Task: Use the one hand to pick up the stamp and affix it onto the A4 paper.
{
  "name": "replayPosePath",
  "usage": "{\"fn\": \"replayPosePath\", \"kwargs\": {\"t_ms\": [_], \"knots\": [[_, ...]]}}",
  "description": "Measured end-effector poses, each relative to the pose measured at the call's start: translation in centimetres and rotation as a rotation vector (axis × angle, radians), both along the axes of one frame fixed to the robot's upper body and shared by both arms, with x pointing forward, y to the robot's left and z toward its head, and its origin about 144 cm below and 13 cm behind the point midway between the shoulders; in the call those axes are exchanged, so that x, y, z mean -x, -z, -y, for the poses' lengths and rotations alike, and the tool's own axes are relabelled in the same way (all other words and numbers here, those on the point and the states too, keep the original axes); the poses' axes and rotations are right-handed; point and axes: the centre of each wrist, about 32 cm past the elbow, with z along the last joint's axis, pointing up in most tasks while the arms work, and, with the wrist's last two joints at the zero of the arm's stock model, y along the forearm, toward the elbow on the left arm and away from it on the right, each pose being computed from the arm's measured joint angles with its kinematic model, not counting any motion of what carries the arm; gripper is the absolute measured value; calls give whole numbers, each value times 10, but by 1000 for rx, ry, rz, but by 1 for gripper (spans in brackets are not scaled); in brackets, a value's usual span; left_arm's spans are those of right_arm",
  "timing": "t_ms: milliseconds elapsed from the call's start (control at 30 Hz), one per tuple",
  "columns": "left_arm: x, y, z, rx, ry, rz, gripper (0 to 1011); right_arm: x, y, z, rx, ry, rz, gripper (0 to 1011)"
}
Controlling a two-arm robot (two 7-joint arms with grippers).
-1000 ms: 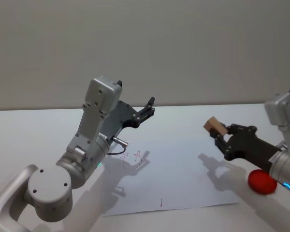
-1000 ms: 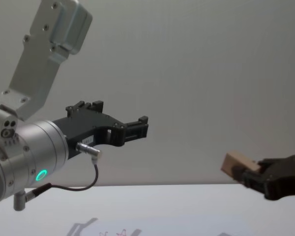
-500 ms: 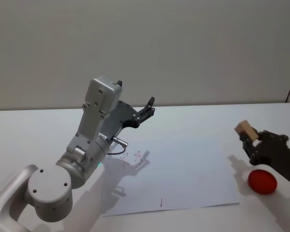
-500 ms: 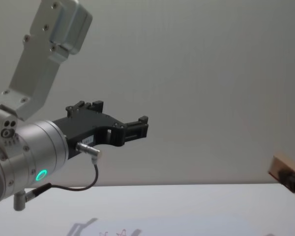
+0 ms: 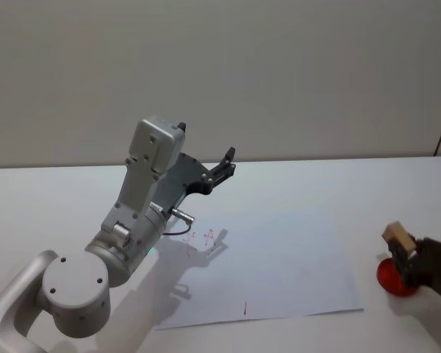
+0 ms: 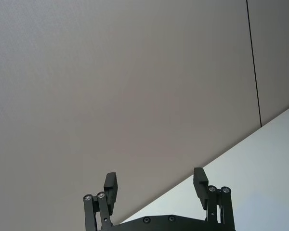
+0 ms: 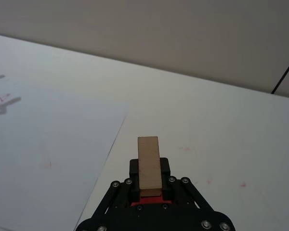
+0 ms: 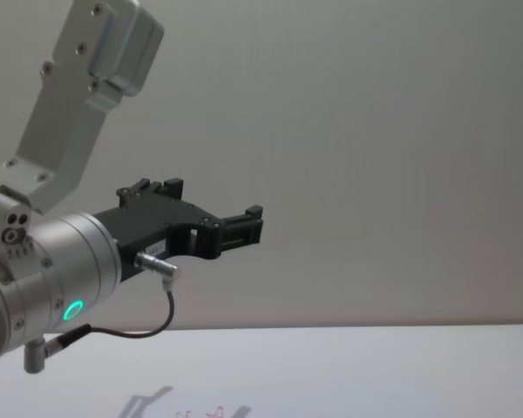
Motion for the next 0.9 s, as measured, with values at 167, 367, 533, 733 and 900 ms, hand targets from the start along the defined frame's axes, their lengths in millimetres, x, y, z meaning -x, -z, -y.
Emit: {"fn": "replayPosePath", "kwargs": {"t_ms": [167,367,533,733,900], "knots": [[0,0,0,0,0,0,1001,5,2,1,19,12,-45,217],[0,0,0,0,0,0,1001,11,5,2,44,30,-83,217],[0,0,0,0,0,0,1001,16,6,2,66,43,-94,217],[0,0,0,0,0,0,1001,19,8,1,87,50,-98,220],[0,0,0,0,0,0,1001,21,9,0,97,53,-99,332]]}}
